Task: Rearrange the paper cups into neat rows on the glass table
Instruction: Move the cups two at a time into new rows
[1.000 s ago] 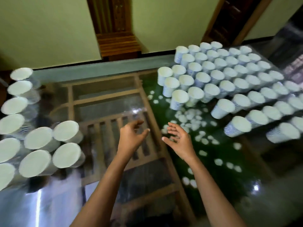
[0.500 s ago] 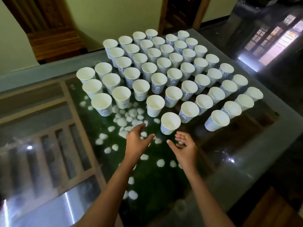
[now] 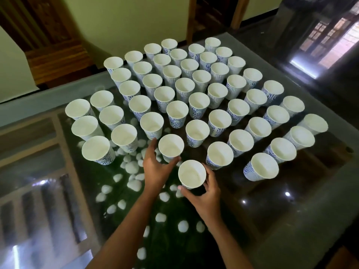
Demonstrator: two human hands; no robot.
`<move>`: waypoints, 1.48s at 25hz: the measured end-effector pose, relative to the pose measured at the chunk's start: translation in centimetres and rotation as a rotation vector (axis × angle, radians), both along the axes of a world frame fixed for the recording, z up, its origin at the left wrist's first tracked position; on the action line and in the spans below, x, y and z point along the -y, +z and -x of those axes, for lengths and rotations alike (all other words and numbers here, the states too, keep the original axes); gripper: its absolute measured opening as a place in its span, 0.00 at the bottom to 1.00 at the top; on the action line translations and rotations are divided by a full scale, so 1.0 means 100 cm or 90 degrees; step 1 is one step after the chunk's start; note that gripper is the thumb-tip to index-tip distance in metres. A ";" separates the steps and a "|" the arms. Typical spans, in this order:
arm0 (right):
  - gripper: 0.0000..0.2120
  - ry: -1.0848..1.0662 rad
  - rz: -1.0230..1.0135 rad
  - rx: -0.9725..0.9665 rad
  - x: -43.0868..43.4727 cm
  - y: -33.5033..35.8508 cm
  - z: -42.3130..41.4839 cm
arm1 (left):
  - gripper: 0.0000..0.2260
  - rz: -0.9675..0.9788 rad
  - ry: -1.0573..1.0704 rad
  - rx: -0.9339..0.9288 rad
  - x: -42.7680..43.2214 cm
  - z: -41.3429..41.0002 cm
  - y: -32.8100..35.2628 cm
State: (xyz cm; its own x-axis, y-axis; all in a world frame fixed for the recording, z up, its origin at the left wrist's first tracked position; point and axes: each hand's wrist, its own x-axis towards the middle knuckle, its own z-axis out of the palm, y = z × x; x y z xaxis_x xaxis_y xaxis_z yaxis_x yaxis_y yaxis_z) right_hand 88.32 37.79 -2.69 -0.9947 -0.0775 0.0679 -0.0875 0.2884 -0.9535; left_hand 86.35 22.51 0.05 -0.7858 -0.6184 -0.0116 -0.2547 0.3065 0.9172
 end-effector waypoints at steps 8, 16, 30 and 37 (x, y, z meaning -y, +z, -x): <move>0.31 0.015 -0.008 -0.041 0.007 0.004 -0.010 | 0.31 -0.043 0.072 -0.071 0.001 -0.036 0.005; 0.34 0.177 -0.007 -0.015 0.068 0.015 -0.099 | 0.33 -0.078 0.248 -0.055 0.051 -0.201 0.011; 0.34 0.429 -0.039 -0.001 0.265 0.020 -0.376 | 0.31 -0.018 0.454 -0.064 0.207 -0.542 0.000; 0.34 0.489 -0.060 -0.013 0.339 0.025 -0.420 | 0.31 -0.012 0.490 -0.073 0.281 -0.597 -0.006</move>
